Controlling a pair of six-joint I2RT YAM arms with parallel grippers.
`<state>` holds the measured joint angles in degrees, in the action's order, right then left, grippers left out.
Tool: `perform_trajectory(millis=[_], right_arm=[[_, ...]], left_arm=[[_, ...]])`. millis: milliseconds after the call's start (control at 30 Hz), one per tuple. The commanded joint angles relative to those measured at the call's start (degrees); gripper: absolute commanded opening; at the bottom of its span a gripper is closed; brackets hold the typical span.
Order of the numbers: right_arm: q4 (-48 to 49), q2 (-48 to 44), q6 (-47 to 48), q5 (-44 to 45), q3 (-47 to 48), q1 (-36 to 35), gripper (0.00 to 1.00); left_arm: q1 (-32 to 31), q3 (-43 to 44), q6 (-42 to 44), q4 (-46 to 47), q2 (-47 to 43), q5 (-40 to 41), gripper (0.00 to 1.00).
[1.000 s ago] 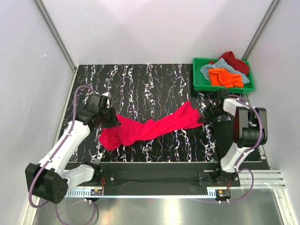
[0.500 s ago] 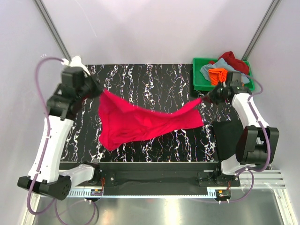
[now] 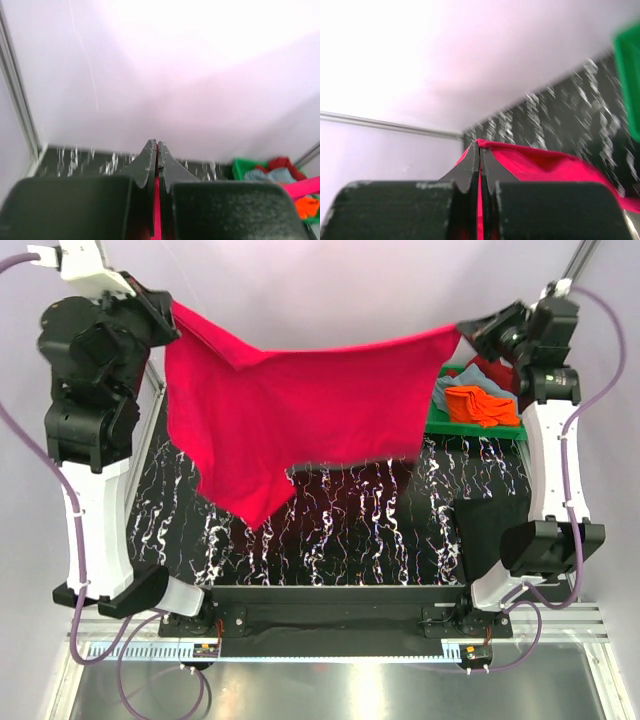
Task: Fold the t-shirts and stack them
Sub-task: Flatten the tshirt out
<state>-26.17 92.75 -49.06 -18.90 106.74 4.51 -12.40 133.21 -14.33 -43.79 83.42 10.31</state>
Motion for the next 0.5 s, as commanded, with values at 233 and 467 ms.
perform_trajectory(millis=[233, 467], right_arm=[[5.87, -15.18, 2.74, 1.05, 2.81, 0.06, 0.00], [11.06, -34.81, 4.32, 2.37, -12.33, 0.06, 0.00]], left_arm=[[0.36, 0.91, 6.24, 22.25, -11.42, -13.28, 0.00], [-1.13, 0.65, 4.92, 23.93, -21.01, -17.69, 0.00]])
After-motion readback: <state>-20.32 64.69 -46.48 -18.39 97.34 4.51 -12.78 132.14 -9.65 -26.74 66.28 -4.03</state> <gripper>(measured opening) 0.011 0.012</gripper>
